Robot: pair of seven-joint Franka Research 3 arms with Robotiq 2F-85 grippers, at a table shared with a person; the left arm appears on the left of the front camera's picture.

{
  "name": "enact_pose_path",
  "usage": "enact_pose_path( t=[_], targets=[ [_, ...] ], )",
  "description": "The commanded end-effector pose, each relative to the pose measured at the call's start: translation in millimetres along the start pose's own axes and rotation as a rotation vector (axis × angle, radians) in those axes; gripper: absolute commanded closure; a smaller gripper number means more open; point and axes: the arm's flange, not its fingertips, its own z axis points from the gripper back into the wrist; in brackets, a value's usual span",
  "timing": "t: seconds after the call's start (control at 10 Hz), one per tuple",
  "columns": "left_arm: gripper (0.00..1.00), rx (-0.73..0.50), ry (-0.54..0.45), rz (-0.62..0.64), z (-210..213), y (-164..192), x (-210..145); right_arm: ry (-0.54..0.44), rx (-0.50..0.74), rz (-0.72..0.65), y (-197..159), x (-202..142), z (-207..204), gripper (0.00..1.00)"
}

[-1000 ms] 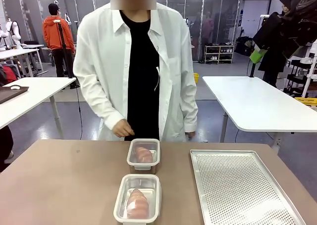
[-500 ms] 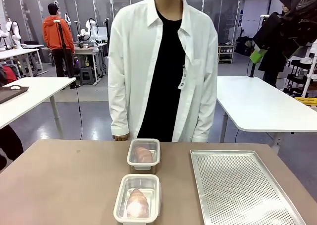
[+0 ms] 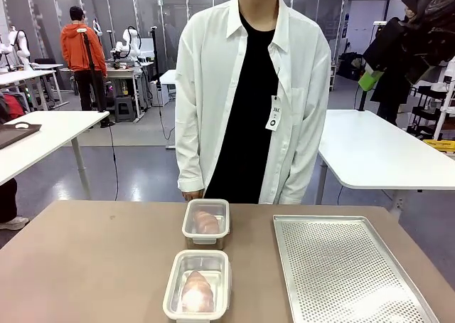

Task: Place the bread into the airtight container.
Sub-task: Pick up a Butter Roll and place it into an empty Airtight Container.

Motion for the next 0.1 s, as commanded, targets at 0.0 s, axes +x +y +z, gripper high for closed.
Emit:
enact_pose_path(
  t=[0.0],
  targets=[
    [0.0,-0.003,0.001,-0.012,0.4,-0.9,-0.2,-0.004,-0.005,-0.003,-0.9,-1.0,-2.2,0.0]
  ],
)
